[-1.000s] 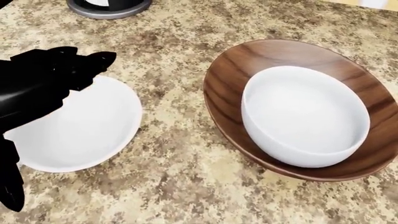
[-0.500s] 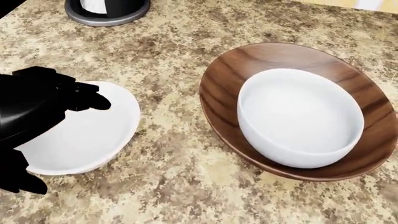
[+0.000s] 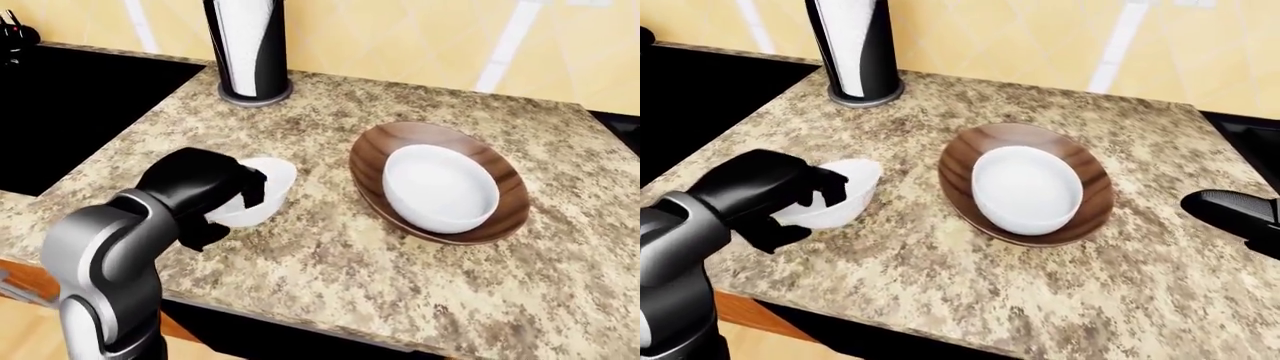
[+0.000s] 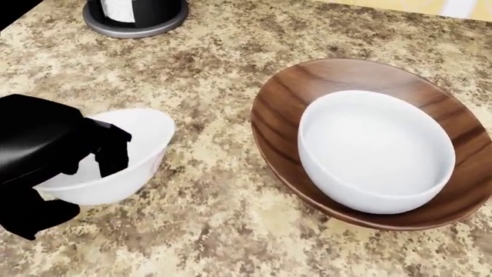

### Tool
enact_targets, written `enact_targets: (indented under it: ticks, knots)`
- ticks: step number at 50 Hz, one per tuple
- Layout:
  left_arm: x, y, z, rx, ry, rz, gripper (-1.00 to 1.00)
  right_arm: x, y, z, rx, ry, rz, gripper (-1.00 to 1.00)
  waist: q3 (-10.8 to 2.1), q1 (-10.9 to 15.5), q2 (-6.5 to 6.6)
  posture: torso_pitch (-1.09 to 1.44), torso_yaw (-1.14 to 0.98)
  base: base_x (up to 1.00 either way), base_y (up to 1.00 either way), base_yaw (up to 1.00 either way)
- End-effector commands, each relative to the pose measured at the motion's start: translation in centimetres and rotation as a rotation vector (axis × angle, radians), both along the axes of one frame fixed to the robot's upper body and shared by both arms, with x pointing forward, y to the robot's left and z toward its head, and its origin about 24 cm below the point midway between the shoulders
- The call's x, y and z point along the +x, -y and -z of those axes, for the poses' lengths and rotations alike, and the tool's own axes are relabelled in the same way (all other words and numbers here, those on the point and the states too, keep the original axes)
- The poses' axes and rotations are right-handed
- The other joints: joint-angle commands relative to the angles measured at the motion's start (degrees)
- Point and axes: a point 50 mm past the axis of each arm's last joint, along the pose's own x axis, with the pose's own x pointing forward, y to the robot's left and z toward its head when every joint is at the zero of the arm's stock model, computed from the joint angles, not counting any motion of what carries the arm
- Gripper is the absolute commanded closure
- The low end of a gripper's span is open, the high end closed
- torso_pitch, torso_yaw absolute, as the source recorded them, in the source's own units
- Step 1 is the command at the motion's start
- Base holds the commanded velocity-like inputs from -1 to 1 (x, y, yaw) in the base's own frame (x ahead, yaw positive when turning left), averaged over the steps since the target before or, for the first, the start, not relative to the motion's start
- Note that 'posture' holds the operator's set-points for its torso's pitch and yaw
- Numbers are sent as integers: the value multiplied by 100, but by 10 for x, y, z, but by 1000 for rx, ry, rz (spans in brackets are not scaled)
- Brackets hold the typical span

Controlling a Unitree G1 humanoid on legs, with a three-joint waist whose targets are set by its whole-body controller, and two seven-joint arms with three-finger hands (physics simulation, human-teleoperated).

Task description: Stack the bowls from largest to smallest.

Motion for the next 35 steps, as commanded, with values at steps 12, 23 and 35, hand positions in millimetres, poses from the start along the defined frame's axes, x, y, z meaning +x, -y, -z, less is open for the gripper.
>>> enact_targets:
  ticks: [12,23,35]
  knots:
    - [5,9,-38,-53,56,11,100,-8,1,-13,-17,56,15,-100,11,29,-94,0,0,0,0,0]
    - [6,34,-81,-140,195,120,100,-12,4,-14,-15,60,21,-100,69,62,-180,0,0,0,0,0]
    - [1,84,-117,-220,293,277,100,-16,8,-11,-14,59,27,-100,114,87,-251,0,0,0,0,0]
